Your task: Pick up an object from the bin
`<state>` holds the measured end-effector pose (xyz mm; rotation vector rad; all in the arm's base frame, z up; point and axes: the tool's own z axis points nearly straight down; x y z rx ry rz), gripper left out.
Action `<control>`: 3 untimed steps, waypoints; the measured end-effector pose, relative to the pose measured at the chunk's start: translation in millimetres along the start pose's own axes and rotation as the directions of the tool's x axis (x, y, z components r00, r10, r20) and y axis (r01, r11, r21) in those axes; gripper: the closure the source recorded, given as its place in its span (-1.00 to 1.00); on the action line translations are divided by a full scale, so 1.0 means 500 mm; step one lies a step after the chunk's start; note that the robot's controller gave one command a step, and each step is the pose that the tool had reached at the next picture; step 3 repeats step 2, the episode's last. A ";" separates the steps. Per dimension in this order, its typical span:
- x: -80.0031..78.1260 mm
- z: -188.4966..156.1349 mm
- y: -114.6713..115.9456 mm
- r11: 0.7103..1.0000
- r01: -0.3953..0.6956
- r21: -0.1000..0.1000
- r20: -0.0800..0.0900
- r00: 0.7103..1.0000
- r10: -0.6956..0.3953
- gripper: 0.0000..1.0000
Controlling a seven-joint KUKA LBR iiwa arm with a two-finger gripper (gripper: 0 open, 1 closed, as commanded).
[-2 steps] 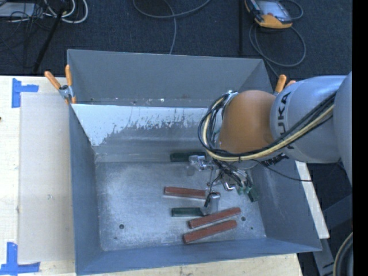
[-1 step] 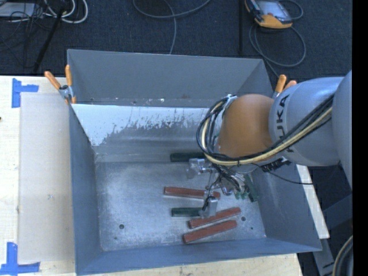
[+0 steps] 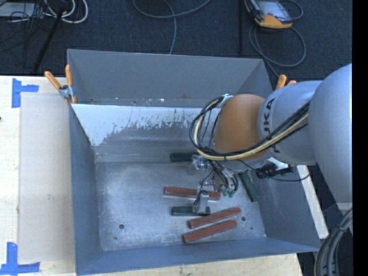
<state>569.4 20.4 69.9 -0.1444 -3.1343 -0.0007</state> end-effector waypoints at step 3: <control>-0.002 -0.002 0.001 1.000 0.004 0.000 0.006 1.000 -0.004 1.00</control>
Offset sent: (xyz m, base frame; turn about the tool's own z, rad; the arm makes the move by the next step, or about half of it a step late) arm 0.0000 0.0000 0.0000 0.0000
